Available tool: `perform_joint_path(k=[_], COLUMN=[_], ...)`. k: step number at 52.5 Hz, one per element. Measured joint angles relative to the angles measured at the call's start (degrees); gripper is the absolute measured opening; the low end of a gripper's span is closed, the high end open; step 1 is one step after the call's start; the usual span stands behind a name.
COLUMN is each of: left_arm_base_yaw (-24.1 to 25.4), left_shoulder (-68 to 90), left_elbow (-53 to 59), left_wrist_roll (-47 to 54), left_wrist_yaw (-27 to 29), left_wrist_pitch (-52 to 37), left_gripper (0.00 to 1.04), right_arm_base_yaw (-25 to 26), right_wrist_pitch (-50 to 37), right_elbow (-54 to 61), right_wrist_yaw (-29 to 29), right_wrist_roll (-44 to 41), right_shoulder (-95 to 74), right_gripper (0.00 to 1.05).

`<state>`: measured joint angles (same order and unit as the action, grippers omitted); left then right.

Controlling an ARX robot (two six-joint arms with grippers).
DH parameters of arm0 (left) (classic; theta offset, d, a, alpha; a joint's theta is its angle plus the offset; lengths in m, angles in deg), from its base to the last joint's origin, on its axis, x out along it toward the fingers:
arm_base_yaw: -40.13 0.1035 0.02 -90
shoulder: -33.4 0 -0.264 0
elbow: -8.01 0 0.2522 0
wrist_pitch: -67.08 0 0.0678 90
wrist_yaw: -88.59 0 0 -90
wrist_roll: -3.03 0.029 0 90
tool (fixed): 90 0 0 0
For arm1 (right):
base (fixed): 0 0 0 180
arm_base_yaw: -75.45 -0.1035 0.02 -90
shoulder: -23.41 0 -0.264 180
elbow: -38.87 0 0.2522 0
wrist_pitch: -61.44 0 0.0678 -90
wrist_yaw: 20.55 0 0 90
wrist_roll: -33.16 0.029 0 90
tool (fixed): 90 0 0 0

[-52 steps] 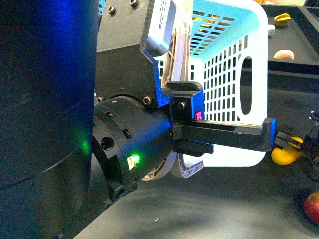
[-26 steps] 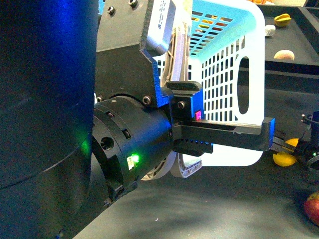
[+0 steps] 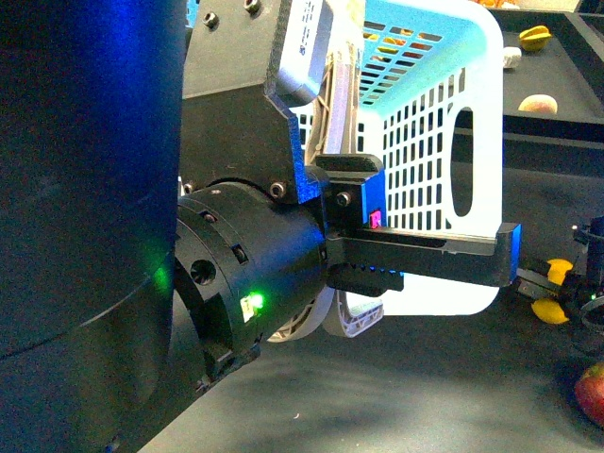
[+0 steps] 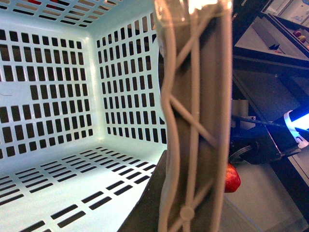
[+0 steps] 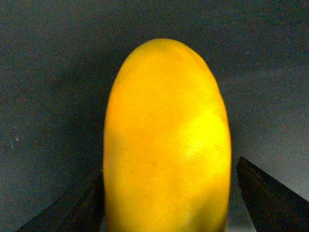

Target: Pick mango with right arm and hold basket with left

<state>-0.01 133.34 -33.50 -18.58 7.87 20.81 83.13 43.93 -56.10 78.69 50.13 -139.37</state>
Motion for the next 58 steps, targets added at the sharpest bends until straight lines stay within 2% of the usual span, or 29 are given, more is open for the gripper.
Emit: perform_joint_path(k=[7, 28, 44, 58], left_arm_base_yaw=[0.0, 0.0, 0.0, 0.0], left_shoulder=[0.0, 0.0, 0.0, 0.0], left_elbow=[0.0, 0.0, 0.0, 0.0], left_wrist_roll=[0.0, 0.0, 0.0, 0.0], left_wrist_yaw=[0.0, 0.0, 0.0, 0.1], left_wrist_pitch=[0.0, 0.0, 0.0, 0.0], left_gripper=[0.06, 0.06, 0.06, 0.06], right_arm_base_yaw=[0.2, 1.1, 0.5, -2.8], right_wrist_pitch=[-0.7, -5.1, -10.2, -11.4], right_elbow=[0.5, 10.5, 23.1, 37.5], right_wrist_yaw=[0.0, -3.7, -10.4, -20.3], right_wrist_roll=[0.0, 1.9, 5.7, 7.9], right_shoulder=[0.2, 7.7, 23.6, 43.2], right_gripper=[0.57, 0.56, 0.56, 0.56])
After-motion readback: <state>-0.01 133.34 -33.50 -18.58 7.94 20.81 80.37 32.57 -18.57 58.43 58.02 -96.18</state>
